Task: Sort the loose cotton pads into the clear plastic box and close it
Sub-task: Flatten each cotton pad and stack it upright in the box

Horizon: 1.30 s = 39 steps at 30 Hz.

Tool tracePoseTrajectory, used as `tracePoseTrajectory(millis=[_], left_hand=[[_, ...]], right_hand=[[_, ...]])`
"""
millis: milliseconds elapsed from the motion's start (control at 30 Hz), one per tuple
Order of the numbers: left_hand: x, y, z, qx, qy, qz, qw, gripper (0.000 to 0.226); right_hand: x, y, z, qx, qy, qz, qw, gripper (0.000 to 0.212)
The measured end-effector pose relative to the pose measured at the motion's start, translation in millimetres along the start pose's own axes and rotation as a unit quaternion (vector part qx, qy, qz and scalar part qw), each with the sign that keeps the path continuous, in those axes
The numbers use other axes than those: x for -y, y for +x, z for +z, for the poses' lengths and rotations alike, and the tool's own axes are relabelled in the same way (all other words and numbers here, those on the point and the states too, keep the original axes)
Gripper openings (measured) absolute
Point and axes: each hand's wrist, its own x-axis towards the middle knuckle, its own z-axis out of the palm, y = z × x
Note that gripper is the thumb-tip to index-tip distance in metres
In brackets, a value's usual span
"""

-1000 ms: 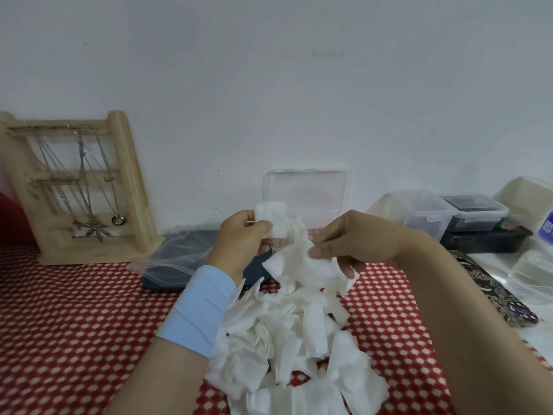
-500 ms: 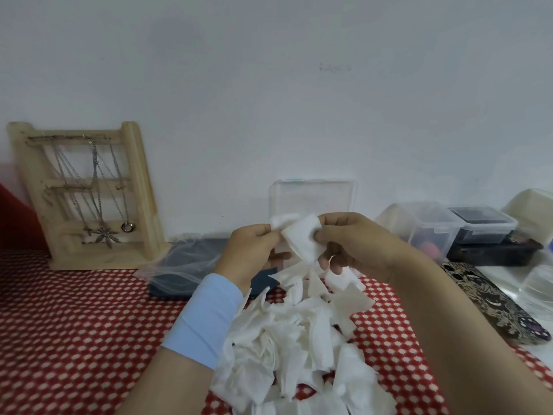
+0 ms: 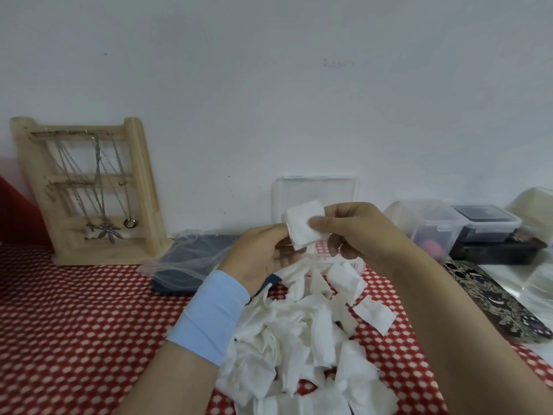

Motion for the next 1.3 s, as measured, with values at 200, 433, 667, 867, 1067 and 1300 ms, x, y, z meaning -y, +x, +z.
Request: tracePoseTrajectory(millis=[200, 433, 667, 867, 1067, 1300], left_hand=[[-3.3, -2.4, 5.1, 0.007, 0.004, -0.006, 1.0, 0.027], [-5.5, -6.2, -3.3, 0.042, 0.12, 0.025, 0.992, 0.02], [-7.5, -4.5, -7.7, -0.013, 0.109, 0.026, 0.994, 0.019], [-1.6, -1.8, -2.1, -0.032, 0.139, 0.029, 0.989, 0.011], [-0.6, -0.7, -0.9, -0.059, 0.129, 0.03, 0.989, 0.008], [1.2, -2.1, -3.0, -0.085, 0.108, 0.051, 0.989, 0.007]], right_hand=[[-2.8, 1.4, 3.5, -0.05, -0.086, 0.02, 0.995, 0.021], [4.8, -5.6, 0.4, -0.002, -0.067, -0.001, 0.998, 0.023], [-6.9, -4.4, -26.5, -0.008, -0.495, 0.115, 0.861, 0.037], [-31.2, 3.4, -9.9, 0.053, -0.575, 0.134, 0.805, 0.041], [-21.2, -2.4, -18.9, 0.111, -0.476, 0.087, 0.868, 0.013], [7.1, -13.0, -30.1, 0.075, -0.095, 0.005, 0.993, 0.004]])
